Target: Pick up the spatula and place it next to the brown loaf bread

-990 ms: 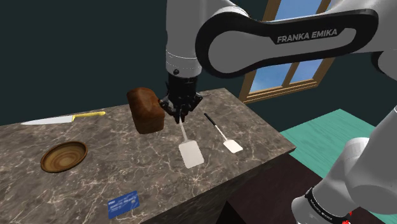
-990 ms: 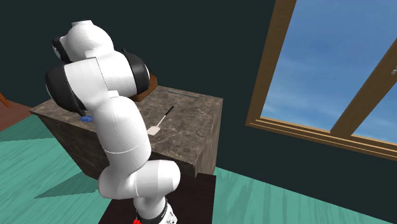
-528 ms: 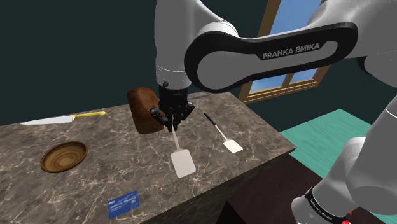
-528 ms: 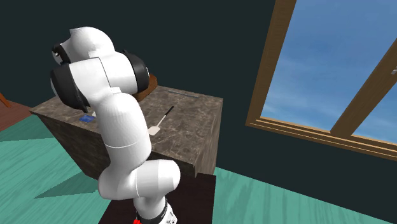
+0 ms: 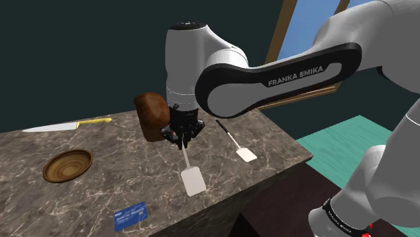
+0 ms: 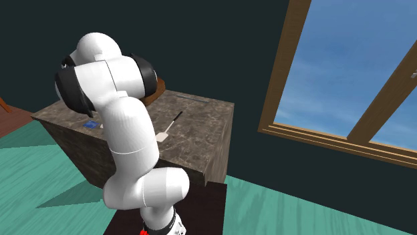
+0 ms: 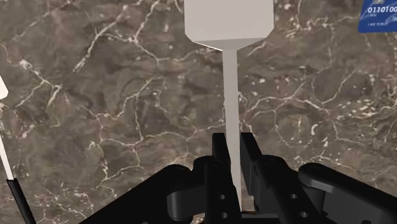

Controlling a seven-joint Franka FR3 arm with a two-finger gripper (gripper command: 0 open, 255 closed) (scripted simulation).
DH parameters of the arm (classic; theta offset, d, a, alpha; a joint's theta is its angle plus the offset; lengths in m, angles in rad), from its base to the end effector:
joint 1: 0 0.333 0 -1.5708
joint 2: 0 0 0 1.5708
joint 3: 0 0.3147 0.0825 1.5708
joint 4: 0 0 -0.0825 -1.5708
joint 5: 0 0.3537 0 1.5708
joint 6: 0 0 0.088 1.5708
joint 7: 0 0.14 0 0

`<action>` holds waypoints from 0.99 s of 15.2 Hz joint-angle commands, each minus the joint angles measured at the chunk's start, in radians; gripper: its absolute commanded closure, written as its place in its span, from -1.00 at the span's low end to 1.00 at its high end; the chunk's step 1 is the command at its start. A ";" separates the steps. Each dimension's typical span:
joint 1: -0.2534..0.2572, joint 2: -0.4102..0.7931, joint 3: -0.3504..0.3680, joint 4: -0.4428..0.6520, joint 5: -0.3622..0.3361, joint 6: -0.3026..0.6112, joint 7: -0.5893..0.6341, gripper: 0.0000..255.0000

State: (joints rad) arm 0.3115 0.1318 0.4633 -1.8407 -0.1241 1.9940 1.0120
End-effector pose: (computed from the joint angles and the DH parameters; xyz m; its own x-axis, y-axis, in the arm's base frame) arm 0.4216 0.3852 0.4413 0.9793 -0.1912 0.0663 -0.1916 -0.9815 -0.0002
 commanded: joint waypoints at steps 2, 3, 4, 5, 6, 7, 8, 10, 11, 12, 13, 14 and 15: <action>0.001 0.009 -0.001 -0.028 -0.007 0.036 0.007 1.00; 0.002 0.013 -0.001 -0.037 -0.009 0.049 0.009 1.00; 0.002 0.018 -0.002 -0.046 -0.012 0.061 0.012 1.00; 0.002 0.022 -0.002 -0.054 -0.015 0.073 0.014 1.00; 0.003 0.027 -0.003 -0.063 -0.018 0.086 0.017 1.00; 0.003 0.031 -0.003 -0.071 -0.022 0.098 0.020 1.00; 0.004 0.036 -0.004 -0.078 -0.025 0.110 0.022 1.00; 0.005 0.047 -0.005 -0.093 -0.033 0.134 0.028 1.00; 0.006 0.053 -0.006 -0.100 -0.037 0.146 0.031 1.00; 0.006 0.058 -0.007 -0.107 -0.041 0.158 0.035 1.00; 0.007 0.064 -0.008 -0.114 -0.045 0.170 0.038 1.00; 0.008 0.071 -0.009 -0.120 -0.049 0.181 0.041 1.00; 0.009 0.077 -0.010 -0.126 -0.054 0.193 0.045 1.00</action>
State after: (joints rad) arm 0.3188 0.1977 0.4544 -1.9619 -0.1706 2.1717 1.0514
